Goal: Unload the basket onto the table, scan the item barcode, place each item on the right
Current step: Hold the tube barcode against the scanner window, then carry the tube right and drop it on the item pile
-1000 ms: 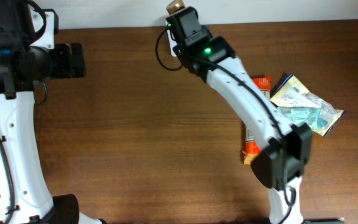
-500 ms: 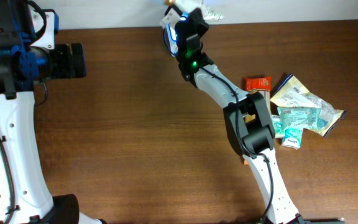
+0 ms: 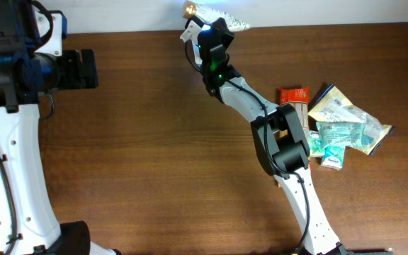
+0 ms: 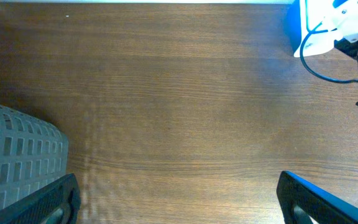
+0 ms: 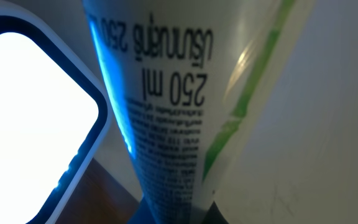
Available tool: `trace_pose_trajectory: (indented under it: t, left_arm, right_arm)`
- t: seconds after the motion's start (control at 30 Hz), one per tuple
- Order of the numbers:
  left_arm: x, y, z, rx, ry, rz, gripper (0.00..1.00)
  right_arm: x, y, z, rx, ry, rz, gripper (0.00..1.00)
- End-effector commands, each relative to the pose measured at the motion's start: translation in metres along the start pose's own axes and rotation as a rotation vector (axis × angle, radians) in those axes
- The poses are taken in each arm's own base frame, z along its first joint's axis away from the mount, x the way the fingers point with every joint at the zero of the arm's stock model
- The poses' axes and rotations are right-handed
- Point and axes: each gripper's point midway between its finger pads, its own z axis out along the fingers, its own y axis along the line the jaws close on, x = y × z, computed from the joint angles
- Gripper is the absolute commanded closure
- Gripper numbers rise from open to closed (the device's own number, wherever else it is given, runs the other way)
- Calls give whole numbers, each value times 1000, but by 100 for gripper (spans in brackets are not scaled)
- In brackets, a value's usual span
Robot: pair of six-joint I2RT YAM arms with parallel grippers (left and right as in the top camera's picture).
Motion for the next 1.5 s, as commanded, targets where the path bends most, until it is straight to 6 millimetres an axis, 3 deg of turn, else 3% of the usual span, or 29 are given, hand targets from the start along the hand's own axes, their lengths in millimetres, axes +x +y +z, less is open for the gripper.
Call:
trace_pose_trajectory:
  t: [0.0,0.17,0.23,0.33,0.4,0.5,0.57,0.63,0.83,0.9,0.97,1.07,1.13,1.23,1.3,1.37,1.47]
  left_arm:
    - [-3,1,-6,-4,-19,11,1]
    - [-3,1,-6,-4,-19,11,1]
    - [-3,1,-6,-4,-19,11,1]
    - [-3,1,-6,-4,-19,11,1]
    - [-3,1,-6,-4,-19,11,1]
    - [-3,1,-6,-4,-19,11,1]
    - [-3,1,-6,-4,-19,11,1]
    - [-3,1,-6,-4,-19,11,1]
    - [-3,1,-6,-4,-19,11,1]
    - [-3,1,-6,-4,-19,11,1]
    - [-3,1,-6,-4,-19,11,1]
    - [-3,1,-6,-4,-19,11,1]
    - [-3,1,-6,-4,-19,11,1]
    - [-3,1,-6,-4,-19,11,1]
    - [-3,1,-6,-4,-19,11,1]
    - [-3,1,-6,-4,-19,11,1]
    - [-3,1,-6,-4,-19,11,1]
  right_arm:
    - [-27,-74,-17,110,-23,145,96]
    - [-31,-132,-49,33,18,223,96]
    - [-30,-155,-83,-110,36,306,96]
    - [-26,-163,-156,-447,65,558,96]
    - [-13,-167,-193,-596,118,648,96]
    - [42,-175,-245,-718,352,770,96]
    - [86,-171,-259,-741,526,765,96]
    - [148,-153,-273,-789,786,713,96]
    - [287,-90,-260,-775,1197,736,92]
    - [309,-75,-254,-771,1216,743,91]
    - [319,-74,-251,-764,1218,753,86]
    - [313,-80,-253,-774,1204,756,28]
    - [293,-100,-257,-803,1141,817,1]
    - [225,-162,-275,-867,860,924,1]
    - [183,-223,-314,-816,667,943,1]
    - [157,-262,-351,-775,514,952,1]
    - [145,-298,-398,-705,359,970,1]
